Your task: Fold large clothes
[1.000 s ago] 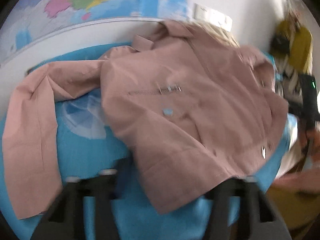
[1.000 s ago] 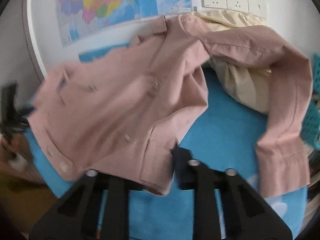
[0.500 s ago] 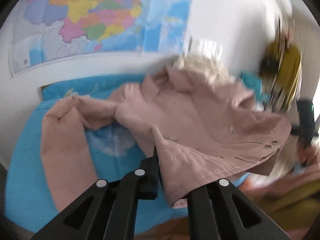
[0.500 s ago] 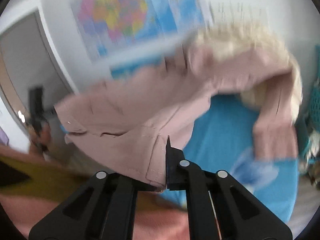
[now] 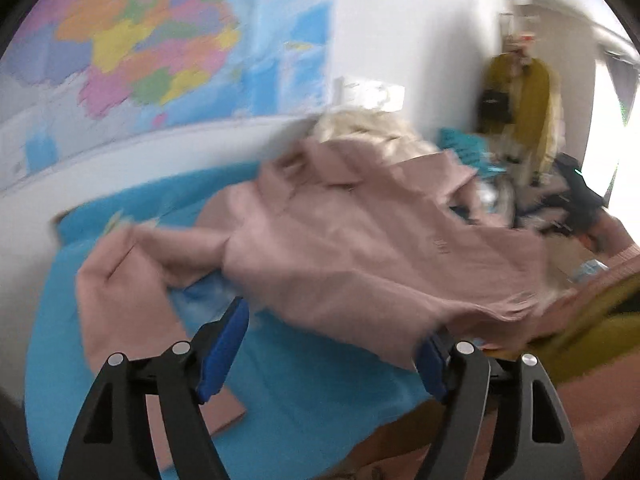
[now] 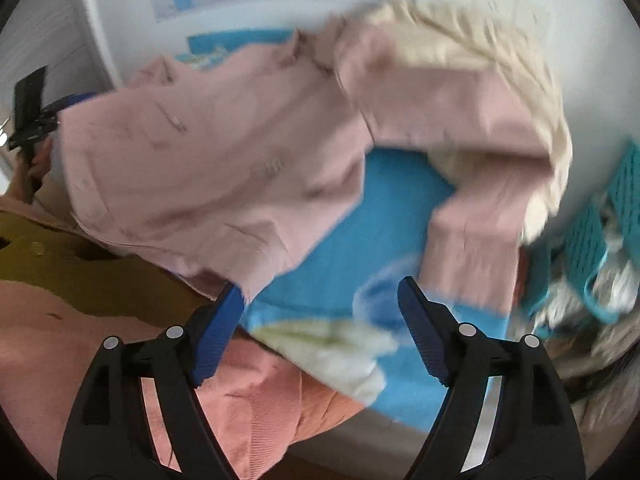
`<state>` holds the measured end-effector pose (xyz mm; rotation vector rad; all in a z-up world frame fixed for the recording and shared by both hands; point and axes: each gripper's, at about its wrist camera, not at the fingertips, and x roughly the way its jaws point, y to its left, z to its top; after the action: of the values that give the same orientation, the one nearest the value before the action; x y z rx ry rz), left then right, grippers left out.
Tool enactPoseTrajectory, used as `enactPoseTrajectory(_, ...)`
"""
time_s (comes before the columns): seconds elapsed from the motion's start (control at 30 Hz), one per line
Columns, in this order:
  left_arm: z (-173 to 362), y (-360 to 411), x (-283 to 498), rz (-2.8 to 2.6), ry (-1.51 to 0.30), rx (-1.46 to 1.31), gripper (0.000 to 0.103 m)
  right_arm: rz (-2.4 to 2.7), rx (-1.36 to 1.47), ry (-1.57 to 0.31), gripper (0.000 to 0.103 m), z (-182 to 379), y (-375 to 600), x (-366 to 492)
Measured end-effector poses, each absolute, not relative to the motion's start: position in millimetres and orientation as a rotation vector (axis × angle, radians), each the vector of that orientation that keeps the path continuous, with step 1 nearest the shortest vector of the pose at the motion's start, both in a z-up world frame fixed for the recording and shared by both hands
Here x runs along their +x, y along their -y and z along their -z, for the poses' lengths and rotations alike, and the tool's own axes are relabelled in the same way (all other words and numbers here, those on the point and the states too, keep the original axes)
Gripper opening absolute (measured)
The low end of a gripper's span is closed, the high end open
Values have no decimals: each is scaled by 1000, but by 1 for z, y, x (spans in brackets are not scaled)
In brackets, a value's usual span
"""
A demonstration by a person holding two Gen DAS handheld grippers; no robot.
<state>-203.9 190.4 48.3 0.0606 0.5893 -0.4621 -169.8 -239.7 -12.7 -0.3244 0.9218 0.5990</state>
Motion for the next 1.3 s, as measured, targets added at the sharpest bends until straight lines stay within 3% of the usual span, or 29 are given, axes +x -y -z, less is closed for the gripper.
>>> enactPoseTrajectory(0.03,-51,-188,-210,478,-562,94,83,-620,-344,-908,79,6,238,-169)
enactPoseTrajectory(0.23,-60,-190,-206,449,-505,86,84,-726,-176,-809,79,-16,261,-152)
enactPoseTrajectory(0.3,-56,-187,-178,396,-541,94,84,-656,-179,-760,80,-19,245,-130)
enactPoseTrajectory(0.43,-44,-173,-103,275,-630,135,84,-556,-202,-688,68,-24,194,-79)
enactPoseTrajectory(0.57,-29,-154,-21,167,-678,211,84,-436,-267,-655,65,-17,139,-14)
enactPoseTrajectory(0.73,0,-145,73,50,-779,248,77,-298,-440,-633,58,5,87,47)
enactPoseTrajectory(0.8,14,-142,100,21,-823,275,73,-285,-478,-681,48,19,73,74)
enactPoseTrajectory(0.87,29,-142,125,-3,-883,292,59,-259,-494,-726,26,29,70,95)
enactPoseTrajectory(0.9,35,-142,133,-6,-912,291,52,-247,-488,-739,21,31,71,103)
enactPoseTrajectory(0.93,41,-145,143,-10,-940,282,33,-261,-461,-757,13,31,74,111)
enactPoseTrajectory(1.03,41,-154,157,12,-954,205,8,-304,-416,-726,9,14,77,121)
enactPoseTrajectory(1.17,15,-179,163,10,-869,64,5,-345,-365,-583,7,-31,77,126)
enactPoseTrajectory(1.3,16,-191,172,-36,-848,33,5,-326,-306,-616,8,-26,75,154)
